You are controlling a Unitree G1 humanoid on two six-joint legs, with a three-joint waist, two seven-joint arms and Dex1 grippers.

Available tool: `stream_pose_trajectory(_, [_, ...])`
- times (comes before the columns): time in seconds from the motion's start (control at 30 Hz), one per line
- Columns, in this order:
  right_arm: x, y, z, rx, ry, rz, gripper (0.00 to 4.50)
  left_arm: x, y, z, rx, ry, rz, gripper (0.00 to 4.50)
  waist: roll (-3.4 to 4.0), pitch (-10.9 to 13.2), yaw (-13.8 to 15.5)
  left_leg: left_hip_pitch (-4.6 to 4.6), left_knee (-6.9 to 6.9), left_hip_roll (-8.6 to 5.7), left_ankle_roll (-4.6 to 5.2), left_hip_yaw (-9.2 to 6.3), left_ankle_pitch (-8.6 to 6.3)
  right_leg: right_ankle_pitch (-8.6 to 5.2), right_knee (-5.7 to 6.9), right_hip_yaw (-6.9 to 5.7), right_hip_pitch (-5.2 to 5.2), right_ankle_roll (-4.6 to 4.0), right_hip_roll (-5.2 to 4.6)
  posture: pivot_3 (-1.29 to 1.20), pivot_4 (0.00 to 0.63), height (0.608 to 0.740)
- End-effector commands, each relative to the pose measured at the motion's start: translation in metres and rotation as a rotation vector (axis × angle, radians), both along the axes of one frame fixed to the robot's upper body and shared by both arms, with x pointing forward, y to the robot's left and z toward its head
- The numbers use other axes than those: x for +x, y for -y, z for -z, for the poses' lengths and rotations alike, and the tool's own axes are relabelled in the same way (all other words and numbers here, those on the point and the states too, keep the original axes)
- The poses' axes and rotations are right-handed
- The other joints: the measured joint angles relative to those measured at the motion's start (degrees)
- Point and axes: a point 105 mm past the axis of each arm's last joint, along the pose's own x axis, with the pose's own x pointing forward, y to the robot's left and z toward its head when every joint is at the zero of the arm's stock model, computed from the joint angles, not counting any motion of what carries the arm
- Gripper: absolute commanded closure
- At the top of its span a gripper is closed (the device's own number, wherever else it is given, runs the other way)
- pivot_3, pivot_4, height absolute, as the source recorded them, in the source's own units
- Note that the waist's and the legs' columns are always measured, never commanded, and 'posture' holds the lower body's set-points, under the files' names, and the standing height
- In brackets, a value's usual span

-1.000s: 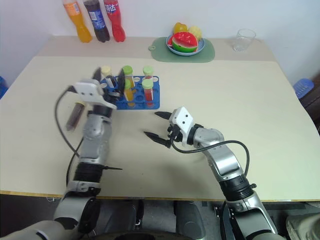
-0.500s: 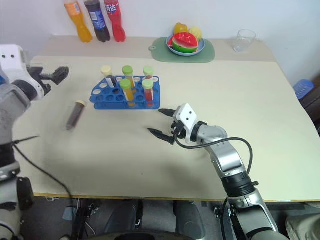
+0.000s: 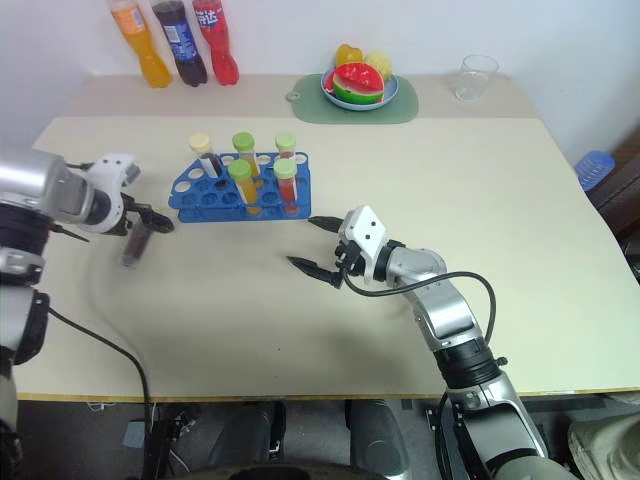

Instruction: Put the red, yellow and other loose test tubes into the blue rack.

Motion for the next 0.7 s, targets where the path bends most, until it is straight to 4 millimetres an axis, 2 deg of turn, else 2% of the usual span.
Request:
stream_pose_trajectory(0.03, [-0.006, -0.004, -0.011, 0.023, 0.051, -0.013, 0.31, 0.004, -0.012, -0.003, 0.044, 0.008, -0.017, 0.84, 0.00, 0.00, 0.03, -0.02, 0.00, 0.00, 0.00, 0.00, 0.00, 0.00, 0.00, 0.00, -0.02, 0.00, -0.01, 0.00, 0.150, 0.734])
stream_pose_trajectory(0.2, [-0.008, -0.004, -0.011, 0.026, 0.050, -0.005, 0.31, 0.007, -0.030, -0.002, 0.080, 0.027, -0.073, 3.39, 0.00, 0.00, 0.13, -0.01, 0.01, 0.00, 0.00, 0.01, 0.00, 0.00, 0.02, 0.01, -0.01, 0.00, -0.02, 0.00, 0.150, 0.734])
stream_pose_trajectory(0.23, [-0.009, -0.004, -0.011, 0.025, 0.050, -0.004, 0.31, 0.007, -0.034, -0.004, 0.081, 0.037, -0.085, 3.70, 0.00, 0.00, 0.10, -0.01, 0.02, 0.00, 0.00, 0.00, 0.00, 0.00, 0.02, 0.01, -0.01, 0.00, -0.02, 0.00, 0.150, 0.734])
stream_pose_trajectory(0.27, [-0.009, -0.003, -0.011, 0.024, 0.050, -0.002, 0.31, 0.009, -0.039, -0.010, 0.087, 0.068, -0.113, 3.75, 0.00, 0.00, 0.06, -0.01, 0.02, 0.00, 0.00, 0.01, 0.00, 0.00, 0.02, 0.01, -0.01, 0.00, -0.03, 0.00, 0.150, 0.734])
stream_pose_trajectory(0.37, [-0.009, -0.002, -0.011, 0.022, 0.050, 0.002, 0.31, 0.027, -0.059, -0.042, 0.129, 0.316, -0.202, 3.75, -0.01, 0.00, 0.00, 0.00, 0.02, 0.01, 0.00, -0.01, 0.00, 0.00, 0.06, 0.01, -0.04, 0.00, -0.02, 0.00, 0.150, 0.734])
stream_pose_trajectory(0.43, [-0.008, -0.001, -0.011, 0.021, 0.051, 0.003, 0.31, 0.040, -0.066, -0.073, 0.131, 0.558, -0.225, 3.75, -0.02, 0.00, 0.18, -0.08, 0.03, 0.03, 0.00, -0.04, 0.01, 0.01, 0.07, 0.00, -0.12, 0.01, -0.04, 0.00, 0.150, 0.734])
stream_pose_trajectory(0.47, [-0.008, -0.001, -0.011, 0.020, 0.050, 0.003, 0.31, 0.044, -0.069, -0.095, 0.190, 0.710, -0.218, 3.75, -0.04, -0.01, 0.23, -0.16, 0.04, 0.03, -0.02, -0.02, 0.01, 0.01, 0.09, 0.00, -0.20, 0.01, -0.08, 0.00, 0.150, 0.734])
stream_pose_trajectory(0.53, [-0.008, -0.002, -0.010, 0.018, 0.048, 0.003, 0.31, 0.043, -0.053, -0.130, 0.157, 0.995, -0.199, 3.75, -0.05, -0.02, 0.33, -0.33, 0.06, 0.01, -0.27, 0.04, 0.15, 0.03, 0.10, 0.01, -0.39, 0.01, -0.21, 0.00, 0.150, 0.734])
stream_pose_trajectory(0.57, [-0.008, -0.002, -0.010, 0.017, 0.047, 0.003, 0.31, 0.038, -0.043, -0.140, 0.142, 1.092, -0.168, 3.75, -0.05, -0.02, 0.41, -0.42, 0.06, 0.00, -0.33, 0.08, 0.18, 0.03, 0.11, 0.01, -0.47, 0.02, -0.26, 0.00, 0.150, 0.734])
stream_pose_trajectory(0.6, [-0.008, -0.002, -0.010, 0.016, 0.046, 0.003, 0.31, 0.034, -0.036, -0.144, 0.127, 1.142, -0.148, 3.75, -0.05, -0.02, 0.67, -0.45, 0.06, -0.01, -0.36, 0.13, 0.19, 0.04, 0.10, 0.02, -0.53, 0.02, -0.32, 0.00, 0.150, 0.734])
stream_pose_trajectory(0.7, [-0.007, -0.003, -0.008, 0.013, 0.043, 0.001, 0.31, 0.007, 0.026, -0.143, 0.113, 1.393, 0.060, 3.75, -0.04, -0.05, 1.27, -0.45, 0.04, -0.09, -0.35, 0.22, 0.18, 0.04, 0.09, 0.02, -0.54, 0.03, -0.46, 0.00, 0.150, 0.734])
